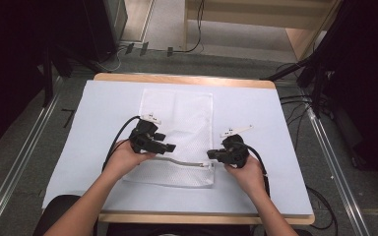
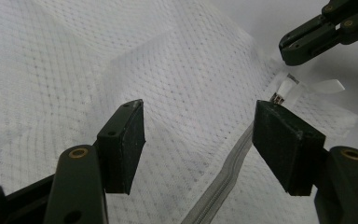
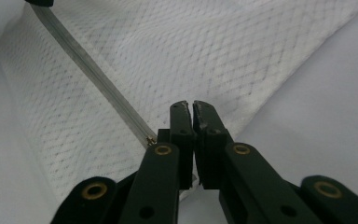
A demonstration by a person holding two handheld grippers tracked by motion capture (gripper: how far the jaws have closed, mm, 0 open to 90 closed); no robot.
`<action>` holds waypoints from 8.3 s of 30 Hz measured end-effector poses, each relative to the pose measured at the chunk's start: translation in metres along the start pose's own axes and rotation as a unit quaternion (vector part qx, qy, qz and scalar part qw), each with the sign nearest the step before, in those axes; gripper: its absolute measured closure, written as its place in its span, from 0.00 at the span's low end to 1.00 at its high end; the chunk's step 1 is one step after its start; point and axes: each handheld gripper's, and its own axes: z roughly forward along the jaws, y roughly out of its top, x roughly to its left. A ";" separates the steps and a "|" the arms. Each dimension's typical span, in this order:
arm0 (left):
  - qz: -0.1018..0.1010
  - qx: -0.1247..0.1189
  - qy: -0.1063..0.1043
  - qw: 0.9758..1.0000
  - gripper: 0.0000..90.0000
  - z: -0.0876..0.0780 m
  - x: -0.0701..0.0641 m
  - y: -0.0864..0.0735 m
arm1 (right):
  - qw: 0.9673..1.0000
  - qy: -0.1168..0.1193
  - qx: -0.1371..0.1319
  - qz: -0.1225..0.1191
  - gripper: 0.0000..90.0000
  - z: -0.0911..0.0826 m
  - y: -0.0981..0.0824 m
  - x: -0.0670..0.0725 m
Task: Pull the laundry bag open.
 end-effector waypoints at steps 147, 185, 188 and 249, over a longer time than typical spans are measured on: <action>-0.026 0.082 -0.130 0.988 0.98 0.075 -0.036 0.004 | 0.996 0.022 0.024 -0.081 1.00 0.014 -0.015 0.003; -0.055 0.090 -0.131 0.986 0.98 0.040 -0.002 -0.002 | 0.996 0.031 0.020 -0.087 1.00 0.015 -0.015 0.000; -0.056 0.093 -0.130 0.986 0.98 0.039 -0.001 -0.003 | 0.995 0.032 0.024 -0.086 1.00 0.015 -0.014 0.000; -0.102 0.094 -0.097 0.986 0.98 -0.028 0.045 -0.043 | 0.994 0.049 0.035 -0.091 1.00 0.017 -0.009 -0.002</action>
